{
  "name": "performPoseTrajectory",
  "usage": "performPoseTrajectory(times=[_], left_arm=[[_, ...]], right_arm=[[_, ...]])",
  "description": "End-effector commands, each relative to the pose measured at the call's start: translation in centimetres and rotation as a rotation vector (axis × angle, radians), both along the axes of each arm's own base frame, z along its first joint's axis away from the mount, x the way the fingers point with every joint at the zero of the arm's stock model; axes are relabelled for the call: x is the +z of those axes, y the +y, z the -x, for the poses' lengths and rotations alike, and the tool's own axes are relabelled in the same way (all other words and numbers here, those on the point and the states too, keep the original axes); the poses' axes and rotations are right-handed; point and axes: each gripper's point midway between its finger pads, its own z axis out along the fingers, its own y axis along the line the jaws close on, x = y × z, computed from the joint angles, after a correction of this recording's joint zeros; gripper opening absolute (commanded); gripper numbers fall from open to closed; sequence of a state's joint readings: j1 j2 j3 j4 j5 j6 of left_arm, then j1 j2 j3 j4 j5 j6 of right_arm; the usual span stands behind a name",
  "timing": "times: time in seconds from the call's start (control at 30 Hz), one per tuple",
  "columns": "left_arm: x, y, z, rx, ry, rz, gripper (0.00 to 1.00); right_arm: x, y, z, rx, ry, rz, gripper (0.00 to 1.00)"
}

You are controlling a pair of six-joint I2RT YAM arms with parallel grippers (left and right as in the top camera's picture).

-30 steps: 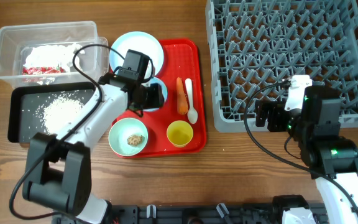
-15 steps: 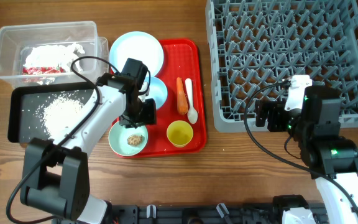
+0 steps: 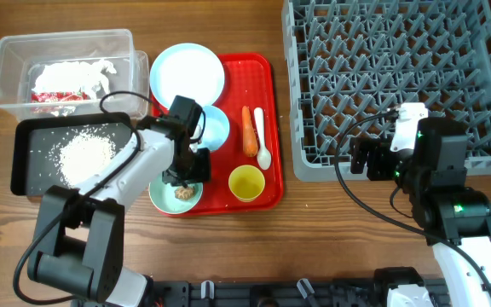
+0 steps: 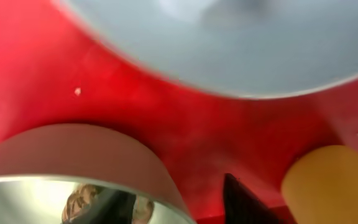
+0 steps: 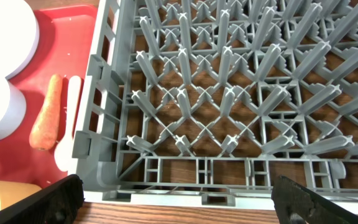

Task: Sort waste into correct bins and load items into the dishwasher rack
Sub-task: 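Grasp the small bowl of food with the left gripper, then tip the small bowl over the black tray to empty the food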

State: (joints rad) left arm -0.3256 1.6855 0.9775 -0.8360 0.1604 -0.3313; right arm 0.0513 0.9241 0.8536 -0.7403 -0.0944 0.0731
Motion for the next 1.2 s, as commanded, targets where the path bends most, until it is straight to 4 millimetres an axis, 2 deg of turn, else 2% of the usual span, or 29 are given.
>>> performPoseTrajectory(times=[0.0,0.03,0.2,0.33,0.43,0.53,0.67,0.87,1.17], left_arm=[[0.0,0.7,-0.3,0.021,-0.028,-0.035,0.08],[0.0,0.7,-0.4,0.022,-0.033,-0.033,0.04],[1.1,0.4,-1.2,0.023,-0.072,-0.019,0.04],[4.2,-0.1,-2.8,0.024,-0.166,0.013,0.04],[7.6,0.4,-4.0,0.049,-0.276,0.048,0.04],[9.7,2.2,-4.5,0.112,-0.341,0.062,0.04],[11.8,5.7,-5.4,0.241,-0.4,0.114,0.04],[13.8,9.3,-7.1,0.314,-0.468,0.345,0.04],[15.6,16.3,-8.4,0.443,-0.599,0.677,0.04]], right_arm=[[1.1,0.3,-0.4,0.017,-0.027,-0.003,1.0],[1.1,0.3,-0.4,0.017,-0.027,-0.003,1.0],[1.1,0.3,-0.4,0.017,-0.027,-0.003,1.0],[1.1,0.3,-0.4,0.017,-0.027,-0.003,1.0],[1.1,0.3,-0.4,0.017,-0.027,-0.002,1.0],[1.1,0.3,-0.4,0.017,-0.027,-0.003,1.0],[1.1,0.3,-0.4,0.017,-0.027,-0.003,1.0],[1.1,0.3,-0.3,0.017,-0.026,-0.003,1.0],[1.1,0.3,-0.3,0.017,-0.026,-0.003,1.0]])
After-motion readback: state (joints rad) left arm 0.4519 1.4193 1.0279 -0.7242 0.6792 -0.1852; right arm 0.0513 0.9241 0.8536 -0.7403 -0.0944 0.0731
